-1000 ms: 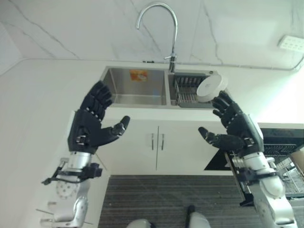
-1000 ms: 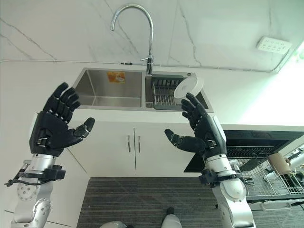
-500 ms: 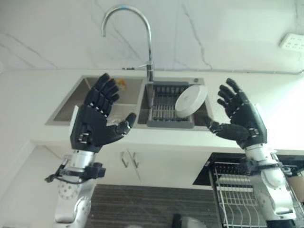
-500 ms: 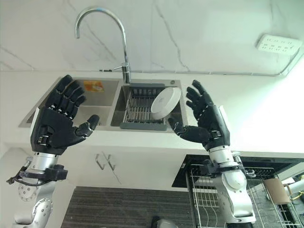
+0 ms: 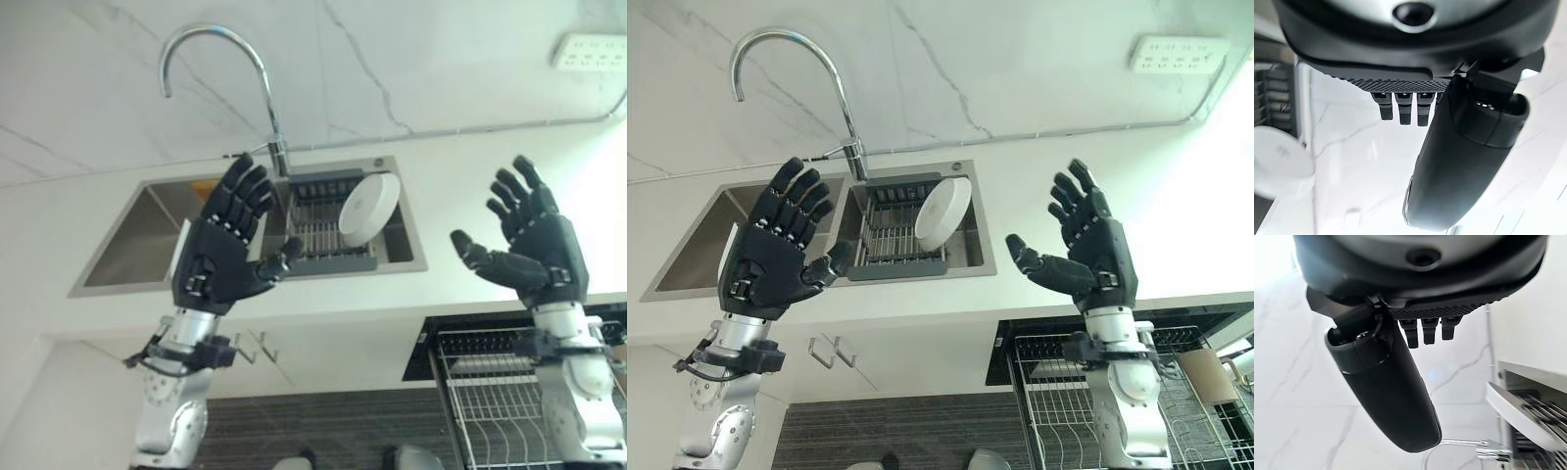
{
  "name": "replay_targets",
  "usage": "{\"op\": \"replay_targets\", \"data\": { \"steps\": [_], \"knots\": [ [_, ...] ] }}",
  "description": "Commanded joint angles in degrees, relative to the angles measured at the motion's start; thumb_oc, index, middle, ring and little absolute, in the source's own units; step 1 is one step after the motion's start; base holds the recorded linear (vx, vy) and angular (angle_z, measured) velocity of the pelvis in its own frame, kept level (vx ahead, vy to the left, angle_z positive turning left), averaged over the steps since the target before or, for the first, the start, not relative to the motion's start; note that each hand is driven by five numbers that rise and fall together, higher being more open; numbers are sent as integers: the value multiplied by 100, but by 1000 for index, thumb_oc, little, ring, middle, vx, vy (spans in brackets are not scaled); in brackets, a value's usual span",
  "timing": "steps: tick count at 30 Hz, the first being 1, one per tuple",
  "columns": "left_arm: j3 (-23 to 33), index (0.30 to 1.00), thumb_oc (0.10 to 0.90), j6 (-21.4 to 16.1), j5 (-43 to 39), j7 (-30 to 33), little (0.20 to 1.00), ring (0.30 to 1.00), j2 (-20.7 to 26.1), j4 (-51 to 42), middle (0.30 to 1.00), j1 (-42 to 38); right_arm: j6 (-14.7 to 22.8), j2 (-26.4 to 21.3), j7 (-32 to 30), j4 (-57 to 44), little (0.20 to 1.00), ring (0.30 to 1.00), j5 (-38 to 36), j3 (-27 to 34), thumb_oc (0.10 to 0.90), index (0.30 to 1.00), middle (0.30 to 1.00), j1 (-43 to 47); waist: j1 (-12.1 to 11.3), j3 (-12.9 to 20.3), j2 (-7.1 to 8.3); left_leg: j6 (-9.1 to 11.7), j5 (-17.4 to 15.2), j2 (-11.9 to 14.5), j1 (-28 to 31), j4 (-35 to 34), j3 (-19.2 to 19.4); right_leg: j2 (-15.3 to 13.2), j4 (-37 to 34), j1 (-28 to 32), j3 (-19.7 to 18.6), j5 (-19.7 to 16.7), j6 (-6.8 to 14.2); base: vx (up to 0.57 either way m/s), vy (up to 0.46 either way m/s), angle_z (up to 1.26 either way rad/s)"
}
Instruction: Place the dishes in the dishwasher.
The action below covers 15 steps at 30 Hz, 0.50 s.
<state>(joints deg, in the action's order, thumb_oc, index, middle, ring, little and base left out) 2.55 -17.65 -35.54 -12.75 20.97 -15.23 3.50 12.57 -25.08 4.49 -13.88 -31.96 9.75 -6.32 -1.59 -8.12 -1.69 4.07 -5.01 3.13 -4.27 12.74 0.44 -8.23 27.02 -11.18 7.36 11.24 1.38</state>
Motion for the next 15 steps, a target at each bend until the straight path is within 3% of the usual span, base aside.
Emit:
{"op": "replay_targets", "data": {
  "steps": [1,5,6,9,10,11,14,15],
  "knots": [
    [405,900,800,-669,40,49,900,900,287,-362,900,-235,216,101,-84,-501,900,900,-540,177,800,900,900,519,12,488,210,-67,-547,109,-153,445,-23,-78,-983,632,28,-267,549,56,178,9],
    [418,900,800,-676,26,40,900,900,377,-377,900,-281,-15,418,-456,-390,900,900,-921,196,800,900,900,619,-51,450,209,-215,-652,-6,-47,445,-36,-272,-983,721,118,-392,675,80,202,14],
    [417,900,800,-531,-158,-15,900,900,372,-426,900,-330,-12,584,-780,-495,900,900,-696,100,800,900,900,724,-77,435,173,-340,-666,-54,-31,445,-124,-274,-983,853,119,-594,722,112,267,-1],
    [227,900,800,-647,156,38,900,900,346,-327,900,-427,78,720,-1053,-423,900,900,-378,-27,800,900,900,874,-26,381,112,-477,-628,-86,17,445,-232,-116,-892,835,88,-1333,732,66,131,6],
    [171,900,800,-696,200,108,900,900,365,-286,900,-466,87,721,-1000,-347,900,900,-258,-68,800,900,900,919,-37,362,141,-448,-633,-96,28,445,-231,-100,-983,763,100,-1308,716,140,-165,9],
    [164,900,800,-831,237,342,900,900,519,-219,900,-522,46,532,-903,-82,900,900,-282,-218,800,900,900,1135,-92,273,331,-384,-707,-176,148,445,-168,-190,-983,502,26,-1249,703,139,-165,1],
    [247,900,800,-728,342,453,900,900,526,-274,900,-565,-62,259,-937,0,900,900,-536,-148,800,900,900,1290,-177,320,357,-266,-678,-99,114,445,-127,-112,-983,551,-17,-553,613,101,-122,-32],
    [246,900,800,-674,308,484,900,900,520,-305,900,-584,-77,218,-979,48,900,900,-635,-147,800,900,900,1355,-211,337,377,-234,-678,-84,106,445,-93,-117,-983,549,-9,-497,610,94,-144,8]
  ]
}}
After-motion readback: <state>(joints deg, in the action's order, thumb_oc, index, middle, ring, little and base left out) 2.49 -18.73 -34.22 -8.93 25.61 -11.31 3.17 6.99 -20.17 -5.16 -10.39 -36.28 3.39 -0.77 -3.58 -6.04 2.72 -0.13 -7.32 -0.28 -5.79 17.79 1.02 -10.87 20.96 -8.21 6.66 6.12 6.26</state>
